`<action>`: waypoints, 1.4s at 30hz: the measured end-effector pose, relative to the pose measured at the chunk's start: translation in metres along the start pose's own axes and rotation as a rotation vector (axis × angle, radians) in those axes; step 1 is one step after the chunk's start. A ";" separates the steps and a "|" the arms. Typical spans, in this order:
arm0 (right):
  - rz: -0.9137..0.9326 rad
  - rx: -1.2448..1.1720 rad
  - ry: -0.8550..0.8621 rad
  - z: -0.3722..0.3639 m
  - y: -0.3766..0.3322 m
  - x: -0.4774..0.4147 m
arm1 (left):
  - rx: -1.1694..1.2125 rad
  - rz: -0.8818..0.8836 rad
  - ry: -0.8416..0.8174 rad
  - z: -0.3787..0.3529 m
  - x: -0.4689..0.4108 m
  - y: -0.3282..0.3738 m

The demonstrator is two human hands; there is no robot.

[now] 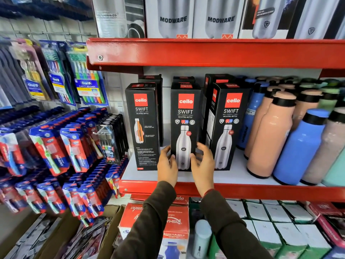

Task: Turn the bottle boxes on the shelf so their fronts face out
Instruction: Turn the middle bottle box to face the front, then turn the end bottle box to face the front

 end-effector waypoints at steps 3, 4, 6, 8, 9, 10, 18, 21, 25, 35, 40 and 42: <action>0.034 -0.011 0.089 0.003 -0.002 0.007 | -0.050 -0.074 0.019 0.007 0.007 0.003; 0.052 -0.024 0.111 0.004 -0.004 0.010 | -0.054 -0.106 0.031 0.010 0.009 0.005; 0.087 -0.053 0.129 0.005 -0.011 0.017 | -0.057 -0.168 0.067 0.017 0.014 0.009; 0.130 -0.064 0.113 0.002 -0.018 0.023 | -0.078 -0.235 0.117 0.025 0.015 0.013; 0.152 -0.067 0.093 -0.001 -0.021 0.026 | -0.092 -0.269 0.144 0.030 0.015 0.015; 0.166 -0.071 0.066 -0.005 -0.025 0.028 | -0.103 -0.302 0.170 0.035 0.014 0.016; 0.036 -0.136 -0.286 -0.058 -0.039 0.033 | -0.179 -0.285 0.419 0.081 -0.005 0.009; 0.015 -0.103 -0.361 -0.077 -0.042 0.034 | -0.148 -0.200 0.327 0.096 -0.016 -0.001; -0.014 -0.063 -0.331 -0.096 -0.042 0.031 | -0.113 -0.149 0.151 0.111 -0.030 -0.019; -0.054 0.037 -0.201 -0.122 -0.035 0.035 | 0.050 -0.029 -0.014 0.127 -0.043 -0.037; -0.046 0.016 -0.140 -0.121 -0.037 0.041 | 0.135 -0.029 -0.022 0.135 -0.042 -0.033; -0.039 0.011 -0.151 -0.119 -0.040 0.041 | 0.241 0.015 -0.006 0.138 -0.041 -0.030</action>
Point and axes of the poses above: each hand's wrist, its own x-axis away from the middle knuckle, its own z-axis out of the back of the hand, y = z × x, the point moved 2 cm from there along -x, towards the middle knuckle, and after that the axes turned 5 degrees about -z, right-handed, at the moved point
